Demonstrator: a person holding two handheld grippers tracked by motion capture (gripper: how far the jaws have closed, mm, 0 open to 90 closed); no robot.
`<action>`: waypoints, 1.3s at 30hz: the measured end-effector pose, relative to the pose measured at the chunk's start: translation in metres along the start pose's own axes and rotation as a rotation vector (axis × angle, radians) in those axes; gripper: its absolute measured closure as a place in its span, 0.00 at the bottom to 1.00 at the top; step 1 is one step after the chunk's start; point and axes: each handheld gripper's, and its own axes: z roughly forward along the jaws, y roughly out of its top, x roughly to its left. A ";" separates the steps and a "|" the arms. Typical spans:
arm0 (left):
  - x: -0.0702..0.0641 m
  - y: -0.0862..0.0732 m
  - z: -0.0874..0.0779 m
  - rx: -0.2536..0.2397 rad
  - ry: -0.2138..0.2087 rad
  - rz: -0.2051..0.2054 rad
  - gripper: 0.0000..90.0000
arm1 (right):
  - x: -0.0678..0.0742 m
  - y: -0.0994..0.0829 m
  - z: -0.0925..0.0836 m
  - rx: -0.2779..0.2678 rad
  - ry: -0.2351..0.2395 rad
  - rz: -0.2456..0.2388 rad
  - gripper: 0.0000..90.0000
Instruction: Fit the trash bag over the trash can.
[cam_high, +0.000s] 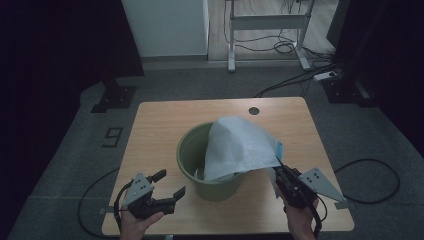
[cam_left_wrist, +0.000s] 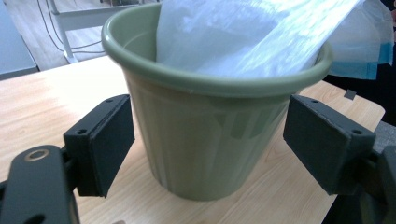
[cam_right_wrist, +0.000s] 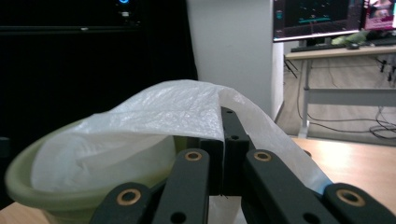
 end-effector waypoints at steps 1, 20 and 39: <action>-0.001 0.002 0.001 -0.001 -0.002 0.002 0.18 | 0.005 0.004 0.002 0.001 0.011 -0.017 0.99; -0.031 0.029 0.027 -0.010 -0.060 0.058 0.18 | 0.025 0.017 0.013 0.050 0.056 -0.055 0.99; -0.043 0.038 0.042 -0.042 -0.056 0.060 0.18 | 0.033 0.020 0.019 0.072 0.066 -0.059 0.99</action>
